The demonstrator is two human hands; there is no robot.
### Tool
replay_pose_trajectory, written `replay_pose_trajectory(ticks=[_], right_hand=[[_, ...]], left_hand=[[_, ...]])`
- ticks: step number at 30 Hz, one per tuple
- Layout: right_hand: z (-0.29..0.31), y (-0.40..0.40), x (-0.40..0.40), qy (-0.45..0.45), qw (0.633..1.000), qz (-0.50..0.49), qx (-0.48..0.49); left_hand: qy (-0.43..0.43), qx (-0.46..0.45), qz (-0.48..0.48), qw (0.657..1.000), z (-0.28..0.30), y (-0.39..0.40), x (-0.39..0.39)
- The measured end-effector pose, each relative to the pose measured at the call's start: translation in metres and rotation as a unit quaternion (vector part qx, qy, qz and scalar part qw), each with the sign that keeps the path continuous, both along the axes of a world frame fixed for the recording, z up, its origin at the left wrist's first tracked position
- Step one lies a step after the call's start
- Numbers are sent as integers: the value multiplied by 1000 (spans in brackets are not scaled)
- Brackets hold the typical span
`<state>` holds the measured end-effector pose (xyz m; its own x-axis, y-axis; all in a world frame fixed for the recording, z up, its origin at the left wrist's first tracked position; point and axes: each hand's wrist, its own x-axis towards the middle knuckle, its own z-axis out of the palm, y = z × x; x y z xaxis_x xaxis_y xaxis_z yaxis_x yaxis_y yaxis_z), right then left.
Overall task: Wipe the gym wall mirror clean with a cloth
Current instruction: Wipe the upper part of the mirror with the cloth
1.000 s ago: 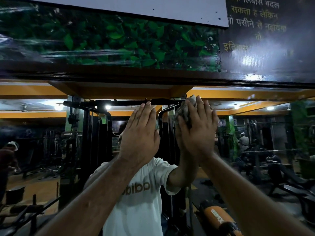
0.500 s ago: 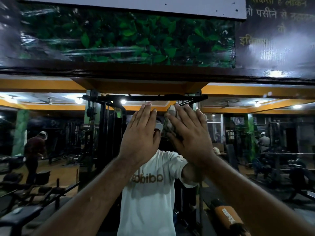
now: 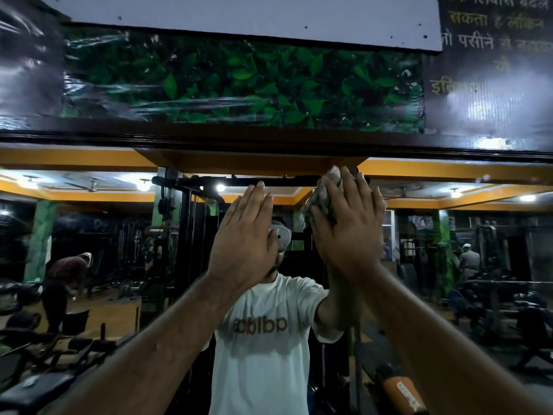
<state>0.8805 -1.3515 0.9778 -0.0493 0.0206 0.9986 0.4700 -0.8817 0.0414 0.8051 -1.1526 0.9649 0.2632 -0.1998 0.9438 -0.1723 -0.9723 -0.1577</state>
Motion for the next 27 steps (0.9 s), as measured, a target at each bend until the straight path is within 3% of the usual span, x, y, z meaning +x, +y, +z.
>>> replay_pose_trajectory(ticks=[1, 5, 6, 10, 15, 19, 24, 27], right_hand=[[3, 13, -3, 3, 1000, 6, 17], [1, 21, -4, -25, 982, -11, -184], [6, 13, -3, -27, 982, -17, -188], [27, 29, -7, 13, 999, -3, 29], [28, 44, -10, -36, 989, -7, -147], [37, 58, -13, 0, 1000, 2, 10], [30, 79, -16, -34, 988, -7, -151], [38, 83, -15, -19, 999, -10, -28]], left_hand=[[-1, 6, 1, 1000, 1, 2, 0], [-14, 4, -21, 1000, 9, 9, -4], [-23, 2, -27, 999, 12, 11, -6], [-41, -3, -23, 999, 24, 29, -6], [-27, 19, -22, 999, 28, 43, -2], [-43, 10, -29, 999, 27, 58, -5], [-37, 13, -36, 999, 28, 72, -6], [-46, 12, -45, 998, 26, 83, -10]])
